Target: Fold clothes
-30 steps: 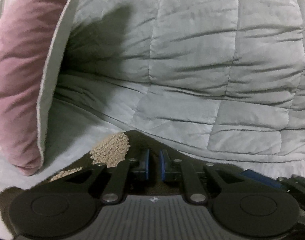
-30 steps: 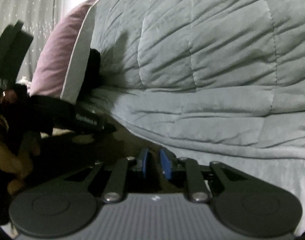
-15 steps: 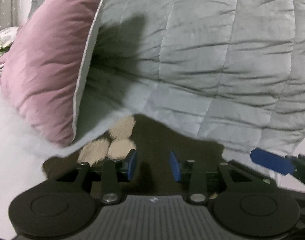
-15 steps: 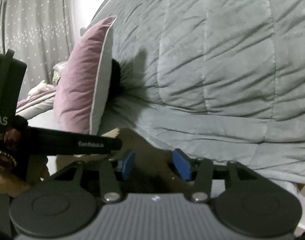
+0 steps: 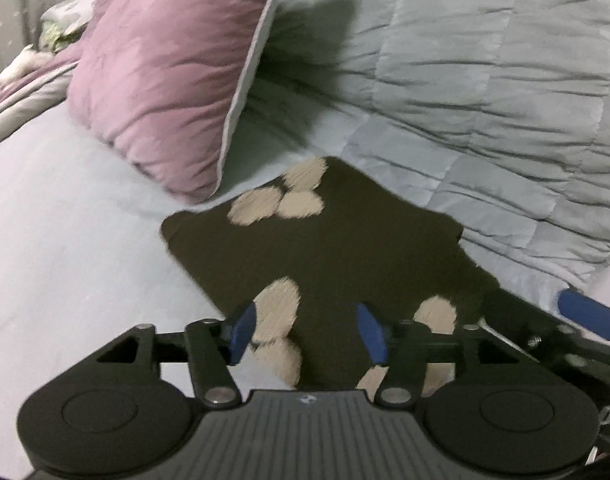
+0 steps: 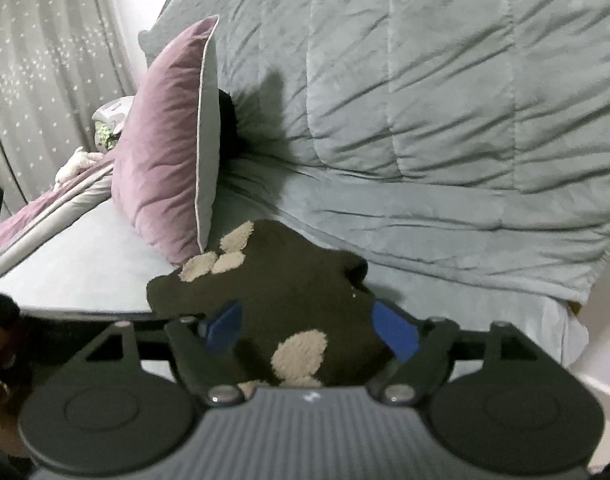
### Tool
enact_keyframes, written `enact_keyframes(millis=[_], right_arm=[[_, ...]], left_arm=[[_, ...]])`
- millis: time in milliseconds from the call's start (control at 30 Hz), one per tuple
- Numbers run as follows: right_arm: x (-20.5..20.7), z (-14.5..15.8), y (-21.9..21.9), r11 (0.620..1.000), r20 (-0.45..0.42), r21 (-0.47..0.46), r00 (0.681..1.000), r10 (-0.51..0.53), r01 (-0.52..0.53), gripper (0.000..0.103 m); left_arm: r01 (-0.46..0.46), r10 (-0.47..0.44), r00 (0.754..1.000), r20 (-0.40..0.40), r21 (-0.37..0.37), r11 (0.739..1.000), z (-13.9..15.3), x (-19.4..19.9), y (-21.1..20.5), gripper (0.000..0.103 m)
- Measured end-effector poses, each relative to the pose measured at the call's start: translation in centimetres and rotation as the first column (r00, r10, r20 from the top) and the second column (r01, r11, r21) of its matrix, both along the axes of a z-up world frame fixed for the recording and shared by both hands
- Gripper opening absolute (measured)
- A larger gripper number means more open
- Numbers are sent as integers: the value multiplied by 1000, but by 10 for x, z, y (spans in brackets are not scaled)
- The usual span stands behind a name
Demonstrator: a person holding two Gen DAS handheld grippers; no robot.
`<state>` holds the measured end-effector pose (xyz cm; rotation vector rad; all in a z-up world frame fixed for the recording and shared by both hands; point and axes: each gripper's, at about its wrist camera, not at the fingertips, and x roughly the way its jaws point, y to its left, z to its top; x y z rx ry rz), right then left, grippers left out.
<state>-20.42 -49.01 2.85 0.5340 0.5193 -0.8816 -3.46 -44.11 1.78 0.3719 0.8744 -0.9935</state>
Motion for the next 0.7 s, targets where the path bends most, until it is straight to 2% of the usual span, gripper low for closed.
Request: enact_keyframes(millis=[100, 167, 300, 400, 600, 700], right_arm=[[-4, 3, 5, 999, 2, 13, 999, -33, 33, 100], [-9, 2, 9, 998, 7, 31, 998, -54, 54, 103], [-9, -6, 14, 996, -52, 63, 997, -52, 56, 103], [-7, -6, 18, 997, -119, 52, 992, -42, 49, 103], [-7, 0, 29, 996, -189, 49, 980, -64, 74, 103], [-10, 2, 36, 996, -193, 47, 979, -71, 81, 103]], left_arm=[[-31, 31, 1000, -1, 29, 999, 0, -3, 8, 81], [-52, 51, 999, 18, 53, 997, -2, -5, 13, 89], [-69, 64, 996, 54, 95, 993, -5, -9, 20, 103], [-67, 60, 996, 61, 125, 990, -11, -12, 22, 103], [-37, 28, 998, 56, 164, 986, -21, -24, 25, 103], [-25, 12, 997, 78, 167, 986, -21, -31, 27, 103]])
